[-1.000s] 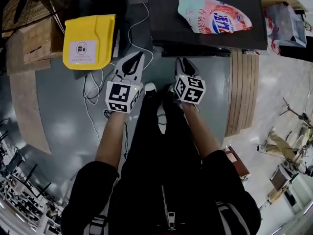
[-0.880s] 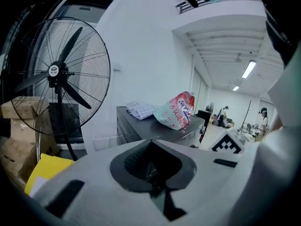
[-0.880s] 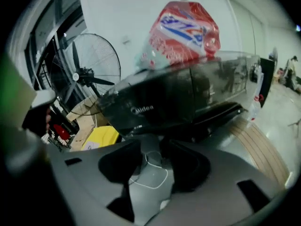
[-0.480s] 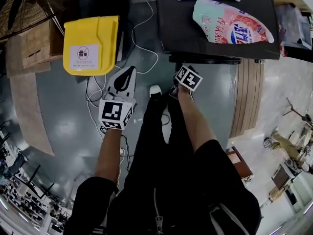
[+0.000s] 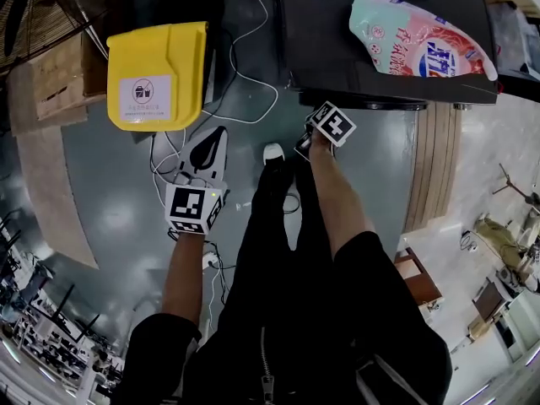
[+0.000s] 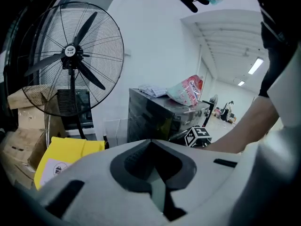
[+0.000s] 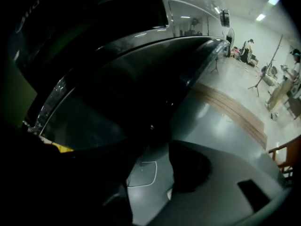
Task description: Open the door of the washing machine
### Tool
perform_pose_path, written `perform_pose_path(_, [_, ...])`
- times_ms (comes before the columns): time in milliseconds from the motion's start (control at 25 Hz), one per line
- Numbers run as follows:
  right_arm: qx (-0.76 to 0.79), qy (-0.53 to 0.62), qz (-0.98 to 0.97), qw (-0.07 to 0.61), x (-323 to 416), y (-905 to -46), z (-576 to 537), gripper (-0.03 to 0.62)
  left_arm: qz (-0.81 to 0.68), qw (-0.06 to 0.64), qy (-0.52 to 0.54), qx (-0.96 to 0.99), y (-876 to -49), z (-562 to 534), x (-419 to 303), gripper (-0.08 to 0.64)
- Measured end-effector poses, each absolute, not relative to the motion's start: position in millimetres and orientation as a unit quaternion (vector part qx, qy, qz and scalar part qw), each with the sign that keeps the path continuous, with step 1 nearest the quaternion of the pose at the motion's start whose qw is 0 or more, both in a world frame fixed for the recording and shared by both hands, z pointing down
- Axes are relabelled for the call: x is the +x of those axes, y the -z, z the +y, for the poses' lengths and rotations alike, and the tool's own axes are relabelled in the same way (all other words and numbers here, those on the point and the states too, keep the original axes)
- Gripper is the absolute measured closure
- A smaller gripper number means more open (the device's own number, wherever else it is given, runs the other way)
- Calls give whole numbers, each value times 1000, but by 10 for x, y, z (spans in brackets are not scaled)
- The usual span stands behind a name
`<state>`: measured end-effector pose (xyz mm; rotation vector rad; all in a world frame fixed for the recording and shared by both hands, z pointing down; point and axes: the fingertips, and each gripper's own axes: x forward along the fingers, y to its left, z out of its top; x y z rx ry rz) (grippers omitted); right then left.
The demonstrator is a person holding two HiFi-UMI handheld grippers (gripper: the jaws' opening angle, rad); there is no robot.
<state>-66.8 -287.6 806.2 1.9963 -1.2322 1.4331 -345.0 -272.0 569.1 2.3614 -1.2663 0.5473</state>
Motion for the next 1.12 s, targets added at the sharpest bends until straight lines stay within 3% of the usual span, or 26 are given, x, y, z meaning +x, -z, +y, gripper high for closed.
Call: perform_pose_path(1120, [687, -545, -449, 171, -713, -8101, -2780, 405, -442, 200, -213, 848, -5764, -2290, -3193, 558])
